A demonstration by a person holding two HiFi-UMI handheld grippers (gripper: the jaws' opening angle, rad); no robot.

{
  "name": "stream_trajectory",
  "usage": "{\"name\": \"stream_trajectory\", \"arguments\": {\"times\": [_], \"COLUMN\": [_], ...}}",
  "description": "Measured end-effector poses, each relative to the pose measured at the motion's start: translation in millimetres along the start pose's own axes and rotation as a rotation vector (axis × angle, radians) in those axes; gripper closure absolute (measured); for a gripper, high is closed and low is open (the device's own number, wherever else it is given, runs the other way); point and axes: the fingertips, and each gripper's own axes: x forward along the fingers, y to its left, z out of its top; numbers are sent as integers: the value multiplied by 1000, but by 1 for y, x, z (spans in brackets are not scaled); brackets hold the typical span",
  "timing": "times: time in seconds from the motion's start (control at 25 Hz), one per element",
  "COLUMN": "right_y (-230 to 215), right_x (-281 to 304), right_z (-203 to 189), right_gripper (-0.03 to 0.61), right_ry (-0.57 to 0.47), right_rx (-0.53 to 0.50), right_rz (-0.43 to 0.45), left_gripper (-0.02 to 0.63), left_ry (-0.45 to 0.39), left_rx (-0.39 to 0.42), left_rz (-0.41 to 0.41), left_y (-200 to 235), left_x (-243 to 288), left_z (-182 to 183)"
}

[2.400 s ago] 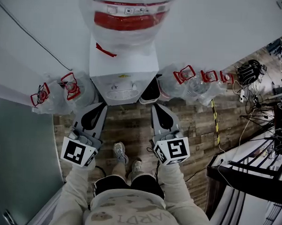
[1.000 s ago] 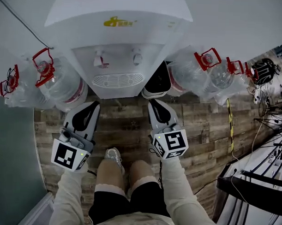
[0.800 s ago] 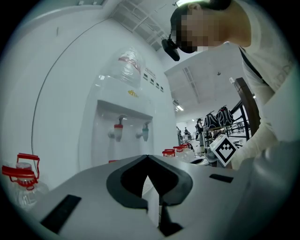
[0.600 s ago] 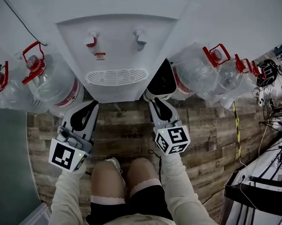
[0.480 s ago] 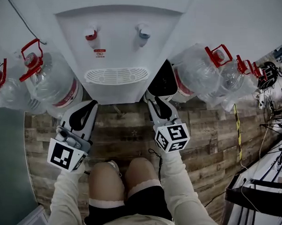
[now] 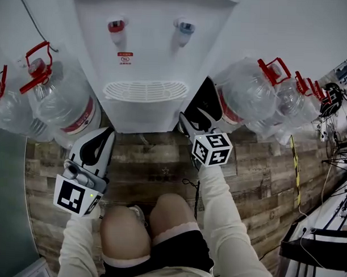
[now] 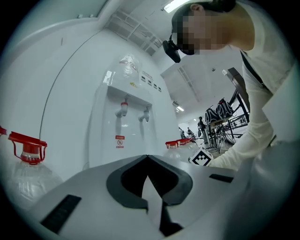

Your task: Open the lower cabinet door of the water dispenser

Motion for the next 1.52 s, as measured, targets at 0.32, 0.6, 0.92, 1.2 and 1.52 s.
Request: {"name": "stream_trajectory", "arguments": {"times": [0.32, 0.6, 0.92, 1.2, 1.52], "right_y": [-5, 1, 2, 6, 25], "right_x": [42, 47, 47, 36, 0], "right_z": [-11, -13, -13, -15, -26], "right_gripper": [295, 282, 290, 302, 307], "right_ry": [90, 112, 109, 101, 91], "right_rx": [-30, -20, -7, 2, 27], "right_rz": [54, 53, 18, -1, 46], "left_gripper": [611, 611, 611, 611, 611], "left_ry": [4, 6, 14, 5, -7], "left_rx": [-6, -3, -10, 7, 8], "left_rz": [9, 22, 25, 15, 4], "left_y": [7, 21, 23, 16, -1], "left_x": [-9, -16, -23, -19, -13], "left_z": [-7, -9, -18, -11, -4]}}
